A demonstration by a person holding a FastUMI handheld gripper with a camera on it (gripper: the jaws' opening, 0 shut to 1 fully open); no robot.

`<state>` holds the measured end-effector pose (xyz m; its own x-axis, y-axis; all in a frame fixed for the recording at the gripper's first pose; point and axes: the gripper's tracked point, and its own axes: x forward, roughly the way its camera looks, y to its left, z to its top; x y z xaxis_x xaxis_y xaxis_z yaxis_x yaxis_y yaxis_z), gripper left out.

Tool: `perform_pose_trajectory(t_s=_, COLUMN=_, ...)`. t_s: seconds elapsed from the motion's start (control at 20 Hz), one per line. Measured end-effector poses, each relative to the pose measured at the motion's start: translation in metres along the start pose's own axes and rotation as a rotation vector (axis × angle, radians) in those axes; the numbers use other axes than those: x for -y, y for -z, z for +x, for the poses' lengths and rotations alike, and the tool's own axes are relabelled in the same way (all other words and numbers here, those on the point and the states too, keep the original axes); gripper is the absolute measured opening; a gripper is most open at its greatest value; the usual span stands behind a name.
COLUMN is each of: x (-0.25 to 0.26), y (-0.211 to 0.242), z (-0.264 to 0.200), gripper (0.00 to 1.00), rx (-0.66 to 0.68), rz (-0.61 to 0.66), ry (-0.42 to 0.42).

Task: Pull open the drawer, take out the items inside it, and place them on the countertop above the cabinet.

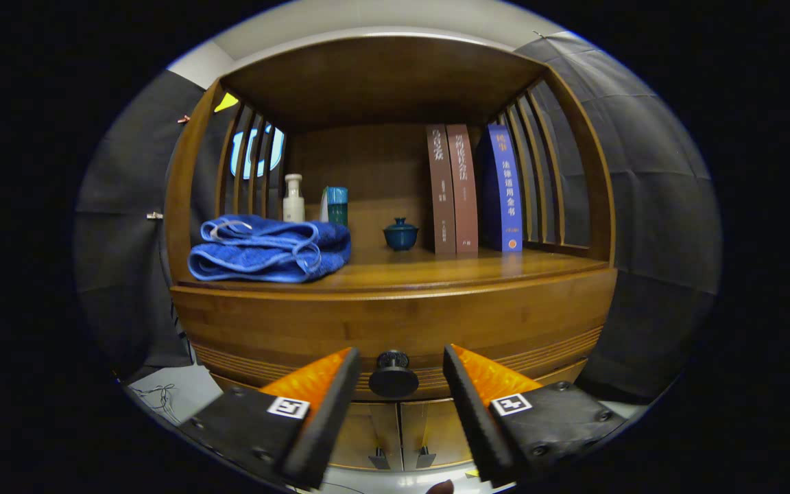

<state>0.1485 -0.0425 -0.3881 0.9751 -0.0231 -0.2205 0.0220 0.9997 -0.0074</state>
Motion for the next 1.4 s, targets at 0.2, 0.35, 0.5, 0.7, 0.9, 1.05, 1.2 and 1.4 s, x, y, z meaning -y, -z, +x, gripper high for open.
perform_pose_trajectory(t_s=0.2, x=-0.005, y=0.007, z=0.013, gripper=0.59, rx=-0.011, rz=0.016, ry=-0.003)
perform_pose_trajectory(t_s=0.35, x=0.0, y=0.008, z=0.015, gripper=0.45, rx=0.01, rz=-0.038, ry=0.008)
perform_pose_trajectory(t_s=0.5, x=-0.005, y=0.009, z=0.018, gripper=0.33, rx=0.005, rz=-0.051, ry=0.017)
perform_pose_trajectory(t_s=0.7, x=-0.002, y=0.009, z=0.01, gripper=0.29, rx=-0.03, rz=-0.027, ry=0.009)
perform_pose_trajectory(t_s=0.9, x=-0.001, y=0.012, z=-0.019, gripper=0.29, rx=-0.047, rz=-0.028, ry=0.0)
perform_pose_trajectory(t_s=1.05, x=0.002, y=0.015, z=-0.048, gripper=0.29, rx=-0.059, rz=-0.004, ry=0.005)
perform_pose_trajectory(t_s=1.2, x=0.002, y=0.016, z=-0.077, gripper=0.29, rx=-0.061, rz=0.008, ry=0.012)
perform_pose_trajectory(t_s=1.4, x=0.003, y=0.02, z=-0.108, gripper=0.29, rx=-0.073, rz=0.014, ry=0.005)
